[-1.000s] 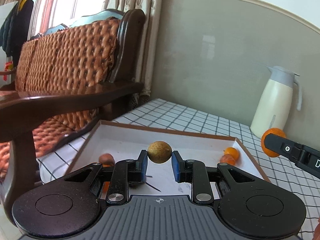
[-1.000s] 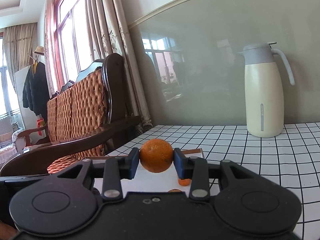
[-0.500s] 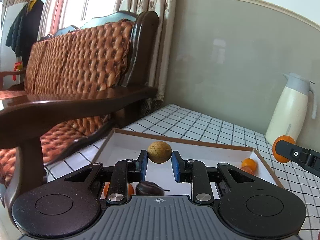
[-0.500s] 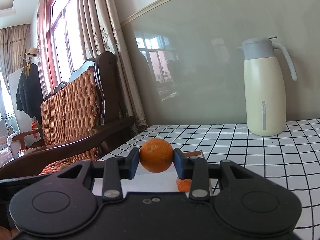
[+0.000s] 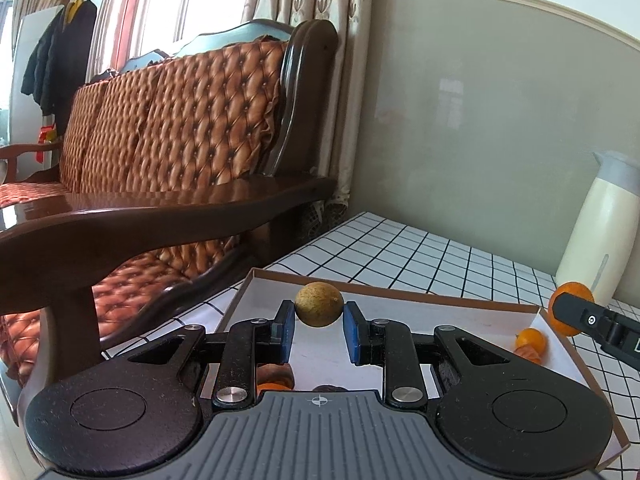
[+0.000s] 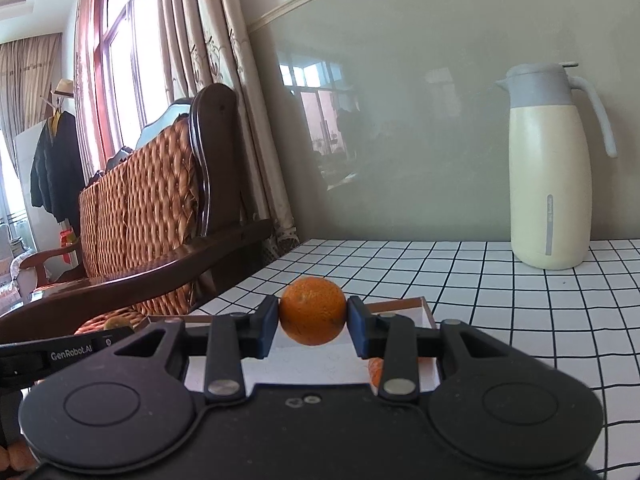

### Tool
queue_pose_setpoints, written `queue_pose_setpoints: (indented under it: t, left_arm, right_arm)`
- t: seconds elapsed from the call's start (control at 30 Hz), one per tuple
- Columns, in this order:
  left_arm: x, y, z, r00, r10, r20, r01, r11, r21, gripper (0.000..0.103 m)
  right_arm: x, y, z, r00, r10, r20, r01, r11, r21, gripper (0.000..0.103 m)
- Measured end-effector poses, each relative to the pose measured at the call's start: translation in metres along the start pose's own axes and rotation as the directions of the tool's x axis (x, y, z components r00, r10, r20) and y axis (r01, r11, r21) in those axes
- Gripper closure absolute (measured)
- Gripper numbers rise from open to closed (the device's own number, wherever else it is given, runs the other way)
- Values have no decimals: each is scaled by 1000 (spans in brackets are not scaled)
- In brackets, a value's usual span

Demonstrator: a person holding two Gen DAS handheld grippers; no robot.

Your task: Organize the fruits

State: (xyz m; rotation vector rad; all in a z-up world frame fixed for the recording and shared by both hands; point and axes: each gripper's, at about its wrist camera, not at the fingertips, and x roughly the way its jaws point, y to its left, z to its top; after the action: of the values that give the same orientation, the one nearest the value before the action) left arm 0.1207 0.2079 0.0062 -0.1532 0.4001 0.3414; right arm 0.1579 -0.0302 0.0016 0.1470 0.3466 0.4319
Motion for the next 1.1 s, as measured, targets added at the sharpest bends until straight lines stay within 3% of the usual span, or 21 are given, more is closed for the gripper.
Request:
queue_pose_setpoints:
  t: [0.23, 0.3, 0.33, 0.37, 0.4, 0.43, 0.47, 0.53, 0.63, 0.87, 1.1]
  left_arm:
    - [11, 3, 0, 1000, 6, -20, -6, 1000, -4, 77]
    - [16, 3, 0, 1000, 14, -24, -14, 1000, -9, 77]
    - [19, 4, -1, 999, 16, -30, -17, 1000, -13, 77]
    - [23, 4, -1, 999, 20, -43, -21, 1000, -17, 69]
    - [26, 5, -1, 998, 26, -65, -28, 999, -26, 30]
    - [28, 6, 0, 996, 37, -85, -40, 998, -45, 7]
    - [22, 8, 1, 996, 60, -61, -64, 995, -77, 0]
    - [8, 6, 6, 998, 57, 26, -56, 996, -68, 0]
    - [-2, -1, 9, 997, 53, 63, -52, 998, -26, 0]
    - [-8, -5, 5, 996, 75, 47, -76, 997, 30, 0]
    - [-32, 1, -2, 995, 95, 34, -96, 995, 10, 0]
  right_arm:
    - [16, 2, -2, 999, -29, -46, 28, 1000, -13, 72]
    - [23, 3, -3, 996, -60, -73, 58, 998, -24, 59]
    - [24, 3, -4, 994, -84, -70, 82, 996, -22, 38]
    - [19, 1, -4, 994, -102, -43, 101, 995, -6, 31]
    - [11, 0, -3, 995, -102, -11, 102, 995, 12, 30]
    - [4, 0, 1, 995, -92, 26, 92, 996, 21, 31]
    - [-4, 0, 5, 994, -91, 64, 90, 996, 16, 28]
    - [-18, 2, 11, 986, -96, 133, 95, 995, 11, 18]
    - [-29, -1, 15, 983, -84, 165, 82, 996, 21, 11]
    - [-36, -11, 13, 985, -74, 156, 72, 997, 23, 9]
    - [-58, -15, 9, 993, -56, 104, 54, 998, 17, 7]
